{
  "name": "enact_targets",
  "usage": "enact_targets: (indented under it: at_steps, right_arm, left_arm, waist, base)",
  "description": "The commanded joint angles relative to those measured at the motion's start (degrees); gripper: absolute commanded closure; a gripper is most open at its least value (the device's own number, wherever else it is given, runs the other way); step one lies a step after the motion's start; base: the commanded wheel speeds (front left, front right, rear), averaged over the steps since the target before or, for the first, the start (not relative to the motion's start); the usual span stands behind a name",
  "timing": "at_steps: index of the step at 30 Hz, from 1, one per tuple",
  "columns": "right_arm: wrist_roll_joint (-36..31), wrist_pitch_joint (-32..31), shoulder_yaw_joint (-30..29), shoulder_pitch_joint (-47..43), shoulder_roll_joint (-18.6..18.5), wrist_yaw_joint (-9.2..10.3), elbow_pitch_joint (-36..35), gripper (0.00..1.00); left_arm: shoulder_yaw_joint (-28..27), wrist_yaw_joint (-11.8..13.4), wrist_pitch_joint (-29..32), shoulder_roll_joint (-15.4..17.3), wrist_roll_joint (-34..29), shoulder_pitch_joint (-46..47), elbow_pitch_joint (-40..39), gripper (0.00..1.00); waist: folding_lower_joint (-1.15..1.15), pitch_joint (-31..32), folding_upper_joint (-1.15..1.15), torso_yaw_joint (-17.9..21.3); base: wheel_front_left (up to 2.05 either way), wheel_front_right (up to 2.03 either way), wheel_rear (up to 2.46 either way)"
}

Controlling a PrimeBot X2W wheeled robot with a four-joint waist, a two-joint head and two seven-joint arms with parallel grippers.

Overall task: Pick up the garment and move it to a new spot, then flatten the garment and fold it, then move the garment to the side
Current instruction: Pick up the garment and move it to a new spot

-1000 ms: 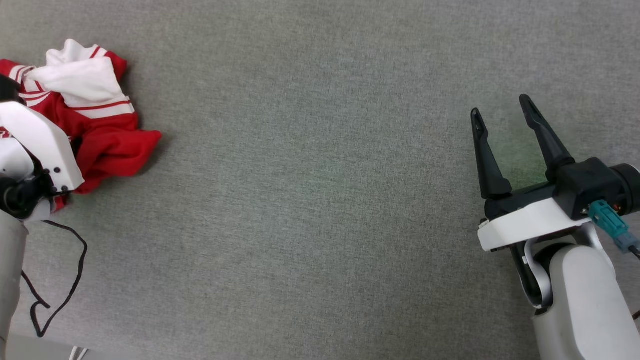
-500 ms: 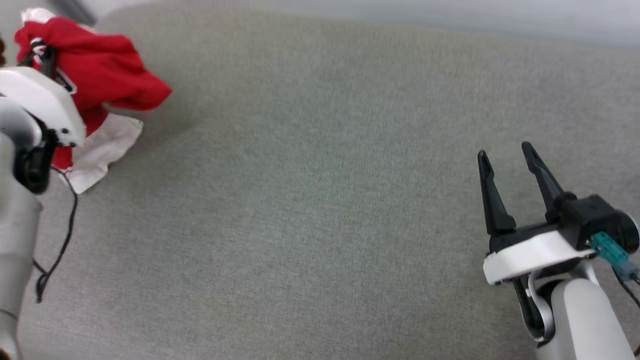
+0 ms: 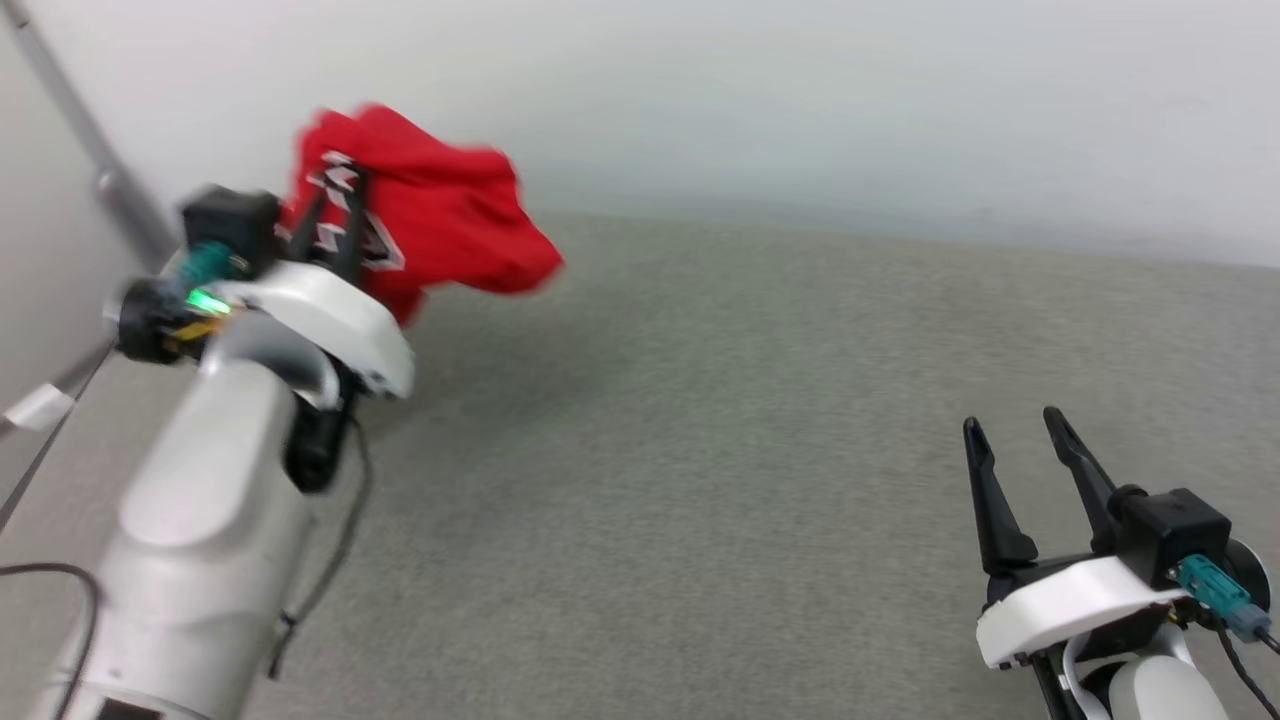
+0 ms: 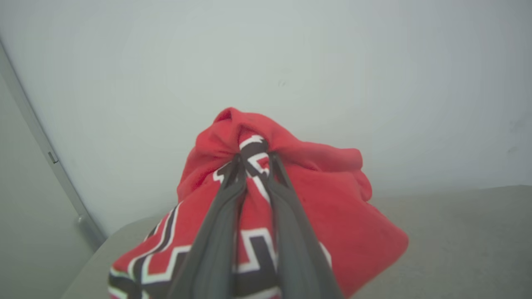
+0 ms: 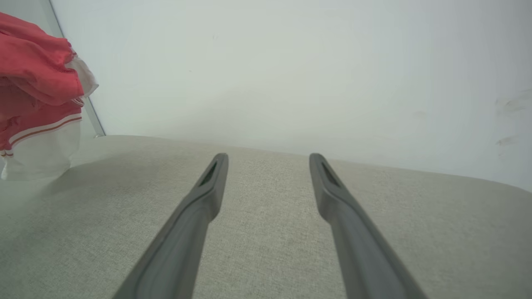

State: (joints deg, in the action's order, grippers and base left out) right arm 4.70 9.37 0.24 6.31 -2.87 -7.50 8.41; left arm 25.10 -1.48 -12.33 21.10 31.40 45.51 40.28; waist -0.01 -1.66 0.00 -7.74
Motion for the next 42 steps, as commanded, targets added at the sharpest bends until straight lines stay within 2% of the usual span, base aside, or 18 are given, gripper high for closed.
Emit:
enact_targets:
  at_steps: [1, 7, 11, 15, 17, 21, 24, 25, 29, 33, 42]
  right_arm:
    - [0.13, -0.56, -0.22, -1.15, -0.01, 0.02, -0.64, 0.00]
    - [-0.38, -2.13, -0.69, -3.14, -0.01, 0.03, -2.66, 0.00]
    - [0.00, -2.89, -1.26, -4.17, 0.01, 0.02, -3.84, 0.00]
    - [0.35, -3.31, -1.18, -4.15, 0.03, 0.02, -4.68, 0.00]
    - [0.75, -3.10, -1.08, -3.60, 0.01, 0.02, -5.07, 0.00]
    - [1.19, -2.74, -0.71, -2.68, 0.02, 0.02, -4.92, 0.00]
    - [1.50, -2.22, -0.82, -2.22, 0.02, 0.02, -4.35, 0.00]
    - [1.56, -2.03, -0.86, -1.92, 0.01, 0.02, -4.15, 0.00]
    - [1.15, -1.64, -1.29, -1.69, 0.01, 0.03, -3.28, 0.00]
    - [0.88, -1.50, -1.49, -2.05, 0.01, 0.02, -2.59, 0.00]
    - [0.22, -2.25, -2.14, -3.77, 0.01, 0.03, -2.87, 0.00]
  left_arm:
    - [1.04, -0.20, -0.45, -1.58, -0.09, -1.79, -2.40, 1.00]
    - [5.53, -0.55, 0.42, -6.68, 0.08, -8.68, -10.86, 1.00]
    - [9.89, -1.29, 1.99, -9.72, -0.27, -13.44, -14.71, 1.00]
    - [13.01, -1.84, 3.43, -11.45, 0.06, -17.21, -15.61, 1.00]
    - [15.87, -2.30, 4.69, -12.53, 0.15, -20.78, -14.09, 1.00]
    - [17.98, -2.50, 5.60, -13.14, -0.05, -23.52, -11.74, 1.00]
    - [19.54, -2.93, 5.84, -13.50, -0.29, -24.95, -9.95, 0.50]
    - [19.88, -2.99, 5.55, -13.53, -0.44, -25.02, -9.57, 0.00]
    - [19.79, -2.28, 1.02, -14.05, -2.10, -23.43, -11.05, 0.00]
    - [17.96, -0.54, -2.02, -13.70, -3.57, -22.99, -15.13, 0.00]
    - [8.10, 6.89, -2.95, -10.53, -5.05, -26.31, -22.33, 0.00]
  waist:
    - [0.01, 2.75, 0.00, 4.27]
    - [0.01, 3.02, 0.00, 10.41]
    - [0.01, 1.98, 0.00, 13.01]
    - [0.01, 0.04, 0.00, 14.18]
    - [0.01, -1.88, 0.00, 14.68]
    - [0.01, -3.35, 0.00, 14.92]
    - [0.01, -4.04, 0.00, 14.35]
    - [0.01, -4.14, 0.00, 14.03]
    - [0.01, -3.36, 0.00, 12.34]
    - [0.01, -1.63, 0.00, 10.63]
    - [0.01, 1.60, 0.00, 7.90]
  base:
    - [0.00, 0.00, 0.00]
    - [0.00, 0.00, 0.00]
    - [0.00, 0.00, 0.00]
    - [0.00, 0.00, 0.00]
    - [0.00, 0.00, 0.00]
    - [0.00, 0.00, 0.00]
    - [0.00, 0.00, 0.00]
    - [0.00, 0.00, 0.00]
    - [0.00, 0.00, 0.00]
    - [0.00, 0.00, 0.00]
    - [0.00, 0.00, 0.00]
